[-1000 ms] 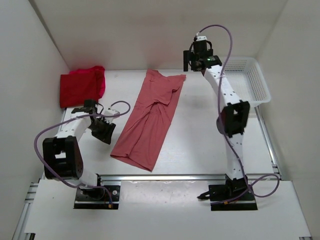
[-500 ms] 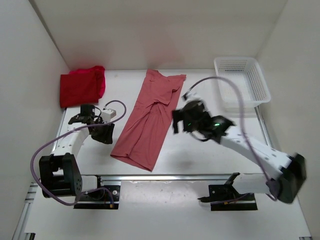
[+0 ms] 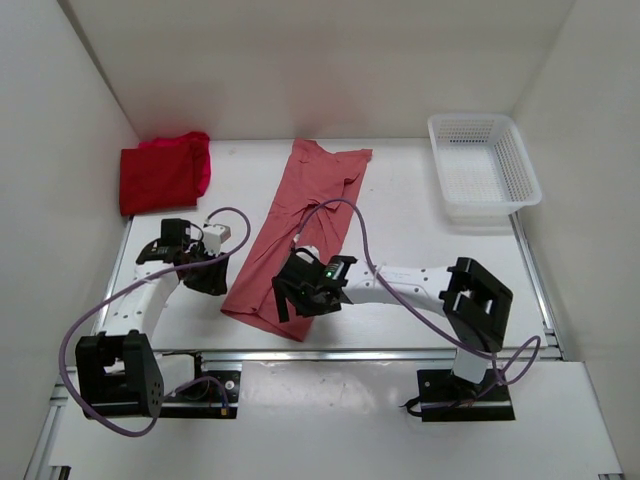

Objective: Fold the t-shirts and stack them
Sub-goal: Rotate the tshirt 90 degrees

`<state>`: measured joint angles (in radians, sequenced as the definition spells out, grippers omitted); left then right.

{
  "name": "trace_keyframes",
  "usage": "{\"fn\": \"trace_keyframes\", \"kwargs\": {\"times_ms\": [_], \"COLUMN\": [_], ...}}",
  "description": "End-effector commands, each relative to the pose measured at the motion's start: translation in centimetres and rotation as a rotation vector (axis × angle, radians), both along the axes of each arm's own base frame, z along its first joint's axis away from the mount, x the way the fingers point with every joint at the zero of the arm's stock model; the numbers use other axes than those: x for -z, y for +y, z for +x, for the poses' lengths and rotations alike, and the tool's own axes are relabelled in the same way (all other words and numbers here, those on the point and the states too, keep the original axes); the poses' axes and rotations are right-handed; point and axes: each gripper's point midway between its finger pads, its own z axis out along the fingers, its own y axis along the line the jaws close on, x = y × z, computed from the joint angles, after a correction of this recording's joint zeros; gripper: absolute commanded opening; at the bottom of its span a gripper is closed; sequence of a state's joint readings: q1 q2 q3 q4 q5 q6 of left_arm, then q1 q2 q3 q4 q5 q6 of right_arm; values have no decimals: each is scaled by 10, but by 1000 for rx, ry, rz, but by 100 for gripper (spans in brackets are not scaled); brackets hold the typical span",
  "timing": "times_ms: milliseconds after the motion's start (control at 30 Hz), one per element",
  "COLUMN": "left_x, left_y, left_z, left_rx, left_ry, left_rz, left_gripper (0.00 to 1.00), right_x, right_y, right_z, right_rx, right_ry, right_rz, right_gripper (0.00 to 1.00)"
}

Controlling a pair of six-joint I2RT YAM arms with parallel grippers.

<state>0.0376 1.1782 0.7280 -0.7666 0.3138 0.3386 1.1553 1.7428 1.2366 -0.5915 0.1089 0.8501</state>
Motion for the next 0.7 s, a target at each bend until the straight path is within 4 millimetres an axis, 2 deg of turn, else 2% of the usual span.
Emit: {"fn": "trace_keyframes", "kwargs": {"times_ms": [0, 33, 133, 267, 367, 467, 500, 567, 600, 633, 667], "left_x": [-6, -8, -6, -5, -6, -3, -5, -6, -7, -10, -8], "left_y": [-1, 0, -1, 1, 2, -2, -4, -6, -9, -11, -12], "left_z": [4, 4, 4, 5, 6, 3, 4, 2, 2, 5, 3], "left_rx": [-5, -7, -9, -13, -7, 12, 31, 51, 65, 78, 80], "left_ry": [-41, -47, -36, -30, -30, -14, -16, -7, -8, -16, -7], "left_rz": [3, 9, 2, 4, 5, 1, -1, -7, -14, -20, -23], "left_gripper": [58, 58, 58, 58, 58, 57, 57, 57, 57, 58, 58], "right_x": [11, 13, 23, 36, 47, 52, 52, 51, 52, 47, 50], "right_y": [-9, -8, -6, -3, -7, -21, -30, -40, -51, -56, -68], "right_z": [2, 1, -3, -15, -21, -19, -19, -13, -16, -10, -9], "right_rx": [75, 71, 57, 20, 36, 95, 127, 166, 181, 199, 225], "right_ry": [67, 66, 88, 155, 213, 242, 249, 243, 248, 231, 235], "right_rz": [-79, -81, -94, -86, -75, -48, -44, -21, -34, -23, -43], "right_gripper": [99, 99, 92, 69, 45, 7, 0, 0, 0, 0, 0]}}
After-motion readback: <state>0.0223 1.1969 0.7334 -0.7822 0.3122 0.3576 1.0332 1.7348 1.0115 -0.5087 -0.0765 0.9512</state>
